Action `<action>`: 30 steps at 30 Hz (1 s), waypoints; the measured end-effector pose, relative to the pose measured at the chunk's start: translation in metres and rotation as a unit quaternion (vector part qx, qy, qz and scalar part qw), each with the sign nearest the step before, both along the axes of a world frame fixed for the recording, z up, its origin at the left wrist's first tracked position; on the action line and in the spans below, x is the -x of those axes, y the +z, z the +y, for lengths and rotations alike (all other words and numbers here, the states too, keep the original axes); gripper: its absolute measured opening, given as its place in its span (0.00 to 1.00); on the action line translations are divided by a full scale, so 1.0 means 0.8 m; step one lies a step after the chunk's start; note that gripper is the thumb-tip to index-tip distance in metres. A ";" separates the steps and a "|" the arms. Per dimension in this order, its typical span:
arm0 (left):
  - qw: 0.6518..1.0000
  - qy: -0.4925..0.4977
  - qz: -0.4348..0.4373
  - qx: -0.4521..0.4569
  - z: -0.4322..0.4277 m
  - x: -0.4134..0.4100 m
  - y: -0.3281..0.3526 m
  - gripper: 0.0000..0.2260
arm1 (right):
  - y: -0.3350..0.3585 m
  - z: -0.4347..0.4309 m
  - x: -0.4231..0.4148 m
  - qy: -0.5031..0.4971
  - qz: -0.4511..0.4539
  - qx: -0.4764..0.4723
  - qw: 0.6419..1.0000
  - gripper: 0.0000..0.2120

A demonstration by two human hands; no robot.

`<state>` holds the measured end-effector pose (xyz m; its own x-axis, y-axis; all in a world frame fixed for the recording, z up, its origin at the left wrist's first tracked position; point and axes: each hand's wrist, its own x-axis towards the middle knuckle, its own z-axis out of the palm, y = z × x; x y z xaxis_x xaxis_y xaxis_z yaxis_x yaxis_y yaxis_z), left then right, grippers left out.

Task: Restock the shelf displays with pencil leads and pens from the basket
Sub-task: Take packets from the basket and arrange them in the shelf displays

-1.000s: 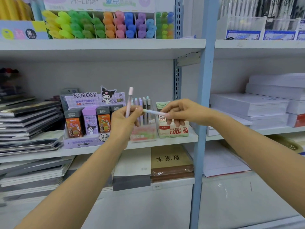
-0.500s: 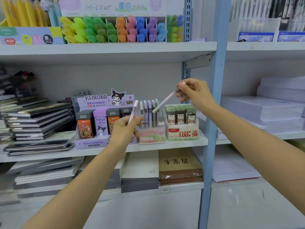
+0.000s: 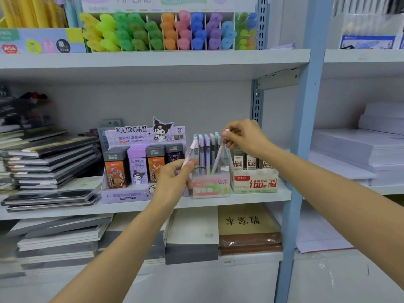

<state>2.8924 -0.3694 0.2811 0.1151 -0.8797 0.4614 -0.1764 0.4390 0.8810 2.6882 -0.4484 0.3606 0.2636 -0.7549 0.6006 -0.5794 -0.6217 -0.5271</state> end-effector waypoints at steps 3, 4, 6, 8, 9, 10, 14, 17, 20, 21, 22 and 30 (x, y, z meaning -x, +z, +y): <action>1.000 -0.002 0.003 -0.002 -0.006 -0.001 -0.004 0.08 | 0.008 -0.002 0.003 0.005 0.029 -0.009 1.000 0.07; 1.000 -0.001 0.005 -0.003 -0.007 -0.001 -0.005 0.09 | 0.009 -0.002 0.001 0.008 0.038 -0.011 0.999 0.07; 1.000 -0.001 0.008 -0.003 -0.009 -0.001 -0.006 0.09 | 0.007 0.000 -0.008 0.019 0.030 -0.013 0.999 0.06; 1.000 -0.001 0.008 -0.004 -0.009 -0.001 -0.006 0.09 | 0.004 0.000 -0.017 0.032 -0.010 -0.013 0.999 0.07; 1.000 -0.002 0.008 -0.005 -0.009 -0.001 -0.006 0.09 | 0.003 0.000 -0.021 0.035 -0.027 -0.012 0.999 0.07; 1.000 -0.005 0.009 -0.005 -0.008 -0.001 -0.005 0.08 | 0.002 0.000 -0.023 0.035 -0.039 -0.010 0.999 0.06; 1.000 -0.010 0.009 -0.006 -0.006 -0.003 -0.004 0.08 | 0.004 -0.003 -0.022 0.028 -0.056 -0.028 0.998 0.08; 1.000 -0.013 0.010 -0.005 -0.006 -0.003 -0.004 0.08 | 0.007 -0.005 -0.019 0.020 -0.055 -0.037 0.998 0.06; 1.000 -0.018 0.013 -0.006 -0.006 -0.002 -0.004 0.08 | 0.004 -0.008 -0.023 0.011 -0.060 -0.029 0.998 0.05; 1.000 -0.019 0.012 -0.007 -0.007 -0.002 -0.004 0.08 | 0.002 -0.010 -0.025 0.007 -0.057 -0.027 0.998 0.06; 1.000 -0.020 0.011 -0.008 -0.007 -0.002 -0.004 0.09 | -0.002 -0.011 -0.027 0.001 -0.050 -0.025 0.998 0.06; 0.999 -0.032 -0.011 0.005 0.003 -0.005 0.003 0.08 | -0.003 0.007 -0.031 0.019 -0.076 0.037 0.996 0.12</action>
